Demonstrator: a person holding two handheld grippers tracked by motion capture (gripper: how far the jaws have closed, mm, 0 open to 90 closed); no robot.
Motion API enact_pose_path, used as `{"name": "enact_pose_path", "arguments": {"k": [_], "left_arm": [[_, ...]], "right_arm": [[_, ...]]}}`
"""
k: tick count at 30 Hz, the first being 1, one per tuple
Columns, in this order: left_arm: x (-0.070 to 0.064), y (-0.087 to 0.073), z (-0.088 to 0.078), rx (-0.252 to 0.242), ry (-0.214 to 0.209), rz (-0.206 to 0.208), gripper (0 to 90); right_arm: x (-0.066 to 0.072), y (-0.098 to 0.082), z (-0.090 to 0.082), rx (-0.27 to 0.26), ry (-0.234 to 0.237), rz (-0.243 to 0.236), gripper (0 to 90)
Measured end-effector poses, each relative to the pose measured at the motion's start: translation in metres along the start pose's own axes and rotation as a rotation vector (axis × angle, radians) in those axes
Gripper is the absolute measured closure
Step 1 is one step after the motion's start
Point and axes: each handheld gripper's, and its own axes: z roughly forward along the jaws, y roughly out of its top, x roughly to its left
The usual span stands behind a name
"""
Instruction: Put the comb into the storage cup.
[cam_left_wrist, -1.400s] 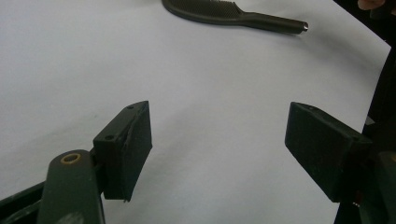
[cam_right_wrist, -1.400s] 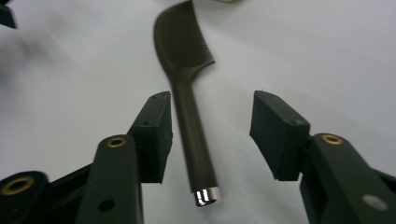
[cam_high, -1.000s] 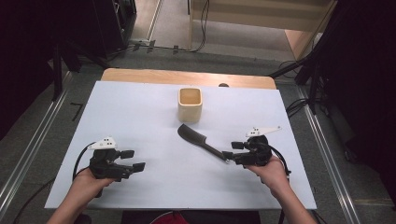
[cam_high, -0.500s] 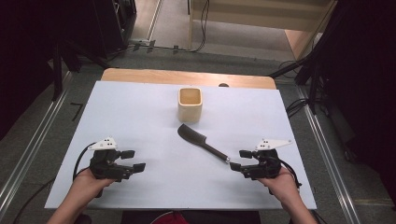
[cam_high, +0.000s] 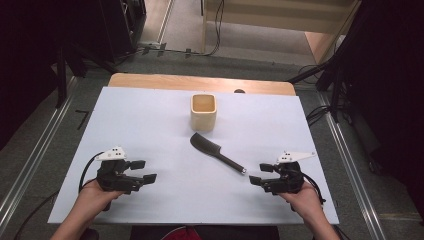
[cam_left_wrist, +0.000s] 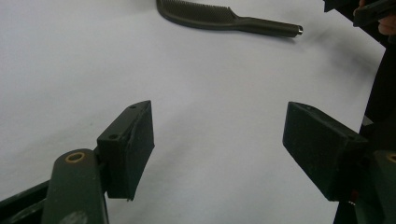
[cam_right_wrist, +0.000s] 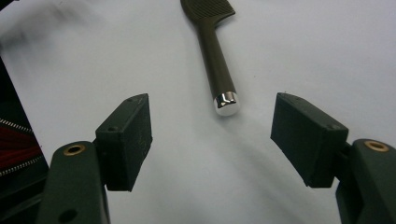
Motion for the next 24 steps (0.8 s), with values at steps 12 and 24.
{"name": "enact_pose_path", "arguments": {"k": [12, 24], "left_arm": [[0.001, 0.001, 0.0, -0.009, 0.004, -0.011, 25.9], [0.001, 0.001, 0.0, -0.003, 0.008, -0.006, 25.9]], "right_arm": [[-0.005, 0.016, -0.001, -0.004, 0.003, -0.007, 27.1], [-0.006, 0.039, 0.009, -0.003, -0.003, -0.029, 27.4]]}}
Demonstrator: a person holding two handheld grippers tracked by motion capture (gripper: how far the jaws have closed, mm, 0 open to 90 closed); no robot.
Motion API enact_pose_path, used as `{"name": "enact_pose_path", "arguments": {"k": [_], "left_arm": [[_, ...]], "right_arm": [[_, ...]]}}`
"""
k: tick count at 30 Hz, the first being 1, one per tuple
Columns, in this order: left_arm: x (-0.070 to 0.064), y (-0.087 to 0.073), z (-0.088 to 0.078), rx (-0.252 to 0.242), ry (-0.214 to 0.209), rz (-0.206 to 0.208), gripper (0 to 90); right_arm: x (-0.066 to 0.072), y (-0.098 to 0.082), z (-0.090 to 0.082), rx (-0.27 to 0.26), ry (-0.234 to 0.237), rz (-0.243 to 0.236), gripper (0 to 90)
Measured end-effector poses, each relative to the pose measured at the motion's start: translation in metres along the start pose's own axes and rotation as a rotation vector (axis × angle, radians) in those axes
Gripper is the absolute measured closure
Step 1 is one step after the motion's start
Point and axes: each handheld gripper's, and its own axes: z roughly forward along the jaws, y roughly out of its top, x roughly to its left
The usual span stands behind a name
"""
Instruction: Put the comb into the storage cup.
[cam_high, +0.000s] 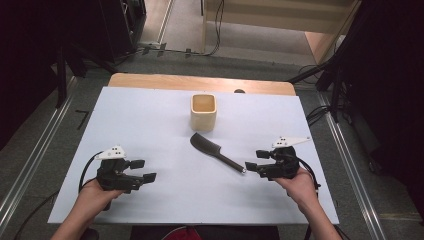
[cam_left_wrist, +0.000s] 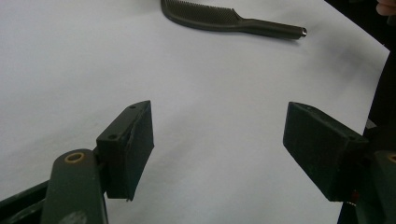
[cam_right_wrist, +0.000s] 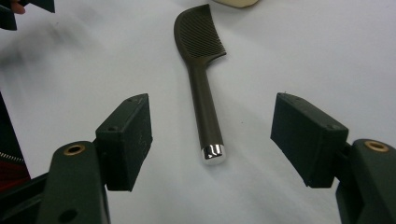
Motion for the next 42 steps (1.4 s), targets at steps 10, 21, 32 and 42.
{"name": "enact_pose_path", "arguments": {"k": [10, 21, 32, 42], "left_arm": [[-0.001, 0.0, 0.0, -0.001, -0.001, 0.01, 26.0], [-0.002, 0.0, 0.0, -0.004, -0.003, 0.007, 26.0], [-0.002, 0.0, -0.001, -0.005, -0.007, 0.007, 26.0], [-0.002, 0.001, -0.001, -0.003, -0.009, 0.01, 26.0]], "right_arm": [[-0.003, 0.01, 0.017, 0.014, 0.014, -0.003, 26.6], [0.0, 0.018, 0.032, 0.02, 0.007, -0.037, 26.5], [-0.003, 0.009, 0.039, 0.037, 0.007, -0.029, 27.2], [-0.007, -0.001, 0.048, 0.04, -0.016, -0.033, 27.7]]}}
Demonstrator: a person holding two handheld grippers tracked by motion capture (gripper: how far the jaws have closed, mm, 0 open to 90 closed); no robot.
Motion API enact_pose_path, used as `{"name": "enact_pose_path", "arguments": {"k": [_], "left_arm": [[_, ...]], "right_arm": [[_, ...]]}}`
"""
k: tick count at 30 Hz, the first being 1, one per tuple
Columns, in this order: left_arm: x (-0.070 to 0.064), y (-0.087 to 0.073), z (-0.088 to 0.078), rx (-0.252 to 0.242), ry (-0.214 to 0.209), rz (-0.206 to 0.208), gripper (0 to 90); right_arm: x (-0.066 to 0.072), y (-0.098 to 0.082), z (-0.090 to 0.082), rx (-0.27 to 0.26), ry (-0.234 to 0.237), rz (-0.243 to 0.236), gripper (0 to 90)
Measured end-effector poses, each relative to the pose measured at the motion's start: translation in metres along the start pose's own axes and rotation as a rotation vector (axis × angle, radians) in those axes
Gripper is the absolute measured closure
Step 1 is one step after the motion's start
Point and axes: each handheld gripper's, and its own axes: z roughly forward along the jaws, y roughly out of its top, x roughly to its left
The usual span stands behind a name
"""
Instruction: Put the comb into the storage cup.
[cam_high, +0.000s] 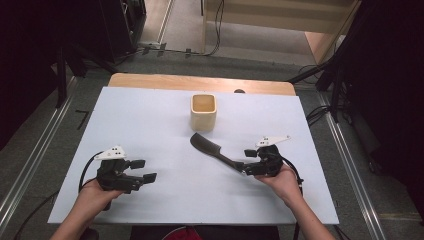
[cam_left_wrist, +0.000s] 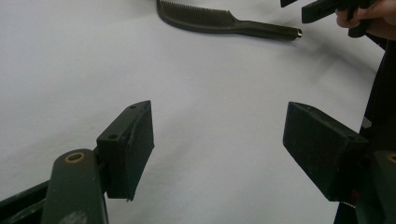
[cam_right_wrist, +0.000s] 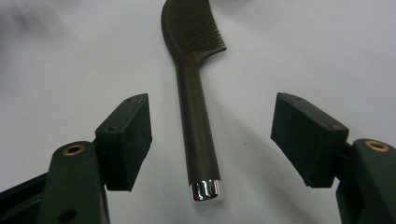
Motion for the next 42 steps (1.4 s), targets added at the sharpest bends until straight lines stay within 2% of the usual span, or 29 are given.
{"name": "enact_pose_path", "arguments": {"k": [4, 7, 11, 13, 17, 19, 24, 30, 36, 42], "left_arm": [[0.0, 0.0, 0.0, -0.001, -0.001, -0.001, 26.0], [0.0, 0.0, 0.0, 0.001, 0.003, -0.002, 26.0], [0.0, 0.0, 0.0, 0.0, 0.002, -0.002, 26.0], [0.0, 0.0, 0.0, 0.0, 0.002, -0.002, 26.0], [0.0, 0.0, 0.0, -0.002, 0.001, -0.004, 26.0], [0.0, 0.0, 0.0, 0.0, 0.002, -0.003, 26.0], [0.0, 0.0, 0.0, 0.001, 0.001, -0.002, 26.0], [0.0, 0.0, 0.0, 0.0, 0.002, -0.003, 26.0], [0.0, 0.0, 0.0, -0.002, 0.004, -0.003, 26.0], [0.0, 0.0, 0.0, -0.001, 0.003, -0.004, 26.0]], "right_arm": [[-0.002, -0.003, 0.003, 0.01, 0.005, 0.004, 28.7], [-0.001, -0.006, 0.006, 0.014, -0.023, -0.019, 28.6], [-0.002, -0.01, 0.011, 0.028, -0.021, -0.015, 30.3], [-0.002, -0.011, 0.014, 0.037, -0.019, -0.022, 31.2], [0.002, -0.013, 0.019, 0.046, -0.054, -0.056, 31.9], [0.004, -0.013, 0.02, 0.04, -0.058, -0.065, 32.4], [0.006, -0.016, 0.02, 0.023, -0.077, -0.084, 39.8], [0.008, -0.022, 0.021, -0.004, -0.113, -0.133, 48.3], [0.008, -0.024, 0.021, -0.016, -0.115, -0.152, 53.3], [0.008, -0.025, 0.02, -0.013, -0.097, -0.184, 63.6]]}}
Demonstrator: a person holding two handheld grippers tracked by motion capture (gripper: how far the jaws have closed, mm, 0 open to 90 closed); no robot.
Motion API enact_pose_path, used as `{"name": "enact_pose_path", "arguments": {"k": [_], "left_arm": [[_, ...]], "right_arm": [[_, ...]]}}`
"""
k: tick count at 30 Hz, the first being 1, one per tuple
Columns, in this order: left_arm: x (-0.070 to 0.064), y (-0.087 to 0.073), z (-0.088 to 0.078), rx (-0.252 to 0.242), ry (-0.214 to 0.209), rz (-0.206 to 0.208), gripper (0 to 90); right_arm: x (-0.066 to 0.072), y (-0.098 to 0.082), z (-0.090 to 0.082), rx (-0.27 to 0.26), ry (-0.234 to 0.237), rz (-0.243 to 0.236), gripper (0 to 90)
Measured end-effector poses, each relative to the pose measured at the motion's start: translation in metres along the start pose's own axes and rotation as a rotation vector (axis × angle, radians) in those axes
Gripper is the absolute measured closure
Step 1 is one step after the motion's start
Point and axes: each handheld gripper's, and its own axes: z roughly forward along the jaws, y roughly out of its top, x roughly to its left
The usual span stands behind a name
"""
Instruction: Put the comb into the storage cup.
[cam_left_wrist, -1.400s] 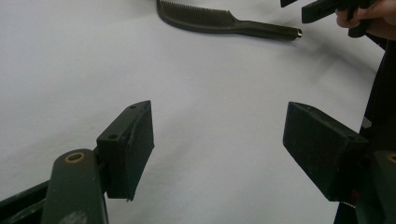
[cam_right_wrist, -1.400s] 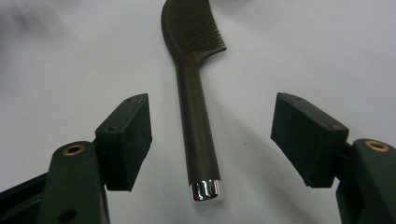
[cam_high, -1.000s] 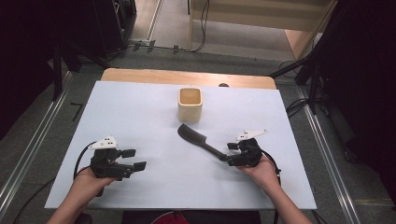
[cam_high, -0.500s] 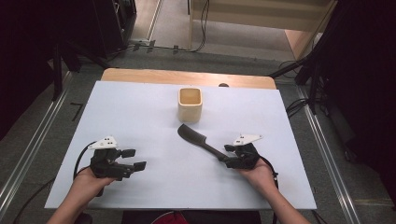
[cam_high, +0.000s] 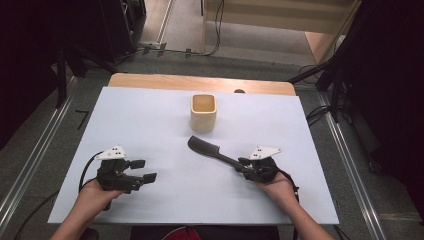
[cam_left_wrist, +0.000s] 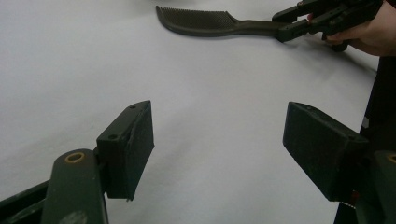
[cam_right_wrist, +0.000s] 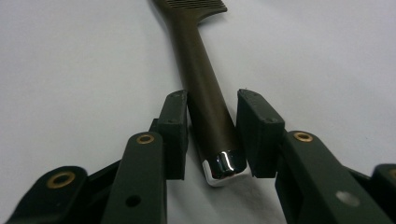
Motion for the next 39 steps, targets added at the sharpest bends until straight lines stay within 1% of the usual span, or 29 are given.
{"name": "enact_pose_path", "arguments": {"k": [2, 3, 4, 5, 8, 11, 15, 18, 20, 23, 24, 25, 26, 29, 31, 33, 34, 35, 36, 37, 39], "left_arm": [[0.0, 0.0, 0.0, 0.0, 0.0, 0.001, 26.0], [0.0, 0.0, 0.0, 0.001, 0.001, 0.001, 26.0], [0.0, 0.0, 0.0, 0.0, 0.001, 0.002, 26.0], [0.0, 0.0, 0.0, -0.001, -0.001, 0.001, 26.0], [0.0, 0.0, 0.001, -0.001, -0.001, 0.002, 26.0], [0.0, 0.0, 0.0, -0.001, 0.001, 0.002, 26.0], [0.0, 0.0, 0.0, 0.0, 0.0, 0.001, 26.0], [0.001, 0.001, 0.0, 0.005, 0.002, 0.001, 26.0], [0.001, 0.001, 0.0, 0.005, 0.002, 0.003, 26.0], [0.0, 0.001, 0.001, 0.004, 0.001, 0.003, 26.0], [0.0, 0.001, 0.001, 0.004, 0.001, 0.004, 26.0], [0.0, 0.001, 0.001, 0.003, 0.001, 0.004, 26.0], [0.001, 0.001, 0.001, 0.004, 0.005, 0.004, 26.0], [0.001, 0.002, 0.001, 0.001, 0.004, 0.002, 26.0], [0.0, 0.002, 0.001, -0.001, 0.003, 0.001, 26.1], [0.0, 0.002, 0.001, -0.006, 0.004, -0.003, 26.1], [0.0, 0.002, 0.001, -0.009, 0.003, -0.007, 26.1], [0.0, 0.002, 0.001, -0.011, 0.004, -0.008, 26.1], [0.0, 0.002, 0.001, -0.012, 0.005, -0.014, 26.3], [0.0, 0.003, 0.001, -0.011, 0.0, -0.024, 26.5], [-0.001, 0.004, 0.001, -0.023, 0.006, -0.032, 26.7]], "right_arm": [[-0.001, 0.0, 0.0, 0.0, 0.014, -0.009, 65.8], [-0.001, 0.0, 0.0, 0.0, 0.027, -0.004, 67.2], [-0.002, 0.0, -0.001, 0.006, 0.036, -0.012, 69.0], [-0.002, 0.0, -0.001, 0.008, 0.037, -0.03, 69.6], [-0.003, 0.002, -0.001, 0.022, 0.045, -0.035, 69.9], [-0.005, 0.004, 0.0, 0.029, 0.051, -0.056, 70.2], [-0.01, 0.003, -0.001, 0.027, 0.087, -0.022, 70.3], [-0.011, 0.003, -0.001, 0.023, 0.099, -0.008, 70.4], [-0.011, 0.004, -0.002, 0.025, 0.099, -0.01, 70.4], [-0.01, 0.006, -0.004, 0.027, 0.112, -0.01, 70.5], [-0.01, 0.007, -0.004, 0.022, 0.126, -0.007, 70.5], [-0.009, 0.008, -0.005, 0.026, 0.123, -0.007, 70.5], [-0.009, 0.01, -0.006, 0.029, 0.132, 0.007, 70.5], [-0.007, 0.012, -0.006, 0.026, 0.143, 0.016, 70.5], [-0.005, 0.014, -0.008, 0.018, 0.144, 0.015, 70.5], [-0.004, 0.017, -0.01, 0.001, 0.155, 0.021, 70.5], [-0.003, 0.019, -0.011, -0.001, 0.152, 0.022, 70.5], [-0.002, 0.02, -0.012, 0.0, 0.166, 0.024, 70.5], [-0.001, 0.022, -0.012, -0.004, 0.167, 0.034, 70.5], [0.001, 0.023, -0.013, 0.005, 0.176, 0.046, 70.5], [0.007, 0.028, -0.013, 0.003, 0.18, 0.042, 70.5]]}}
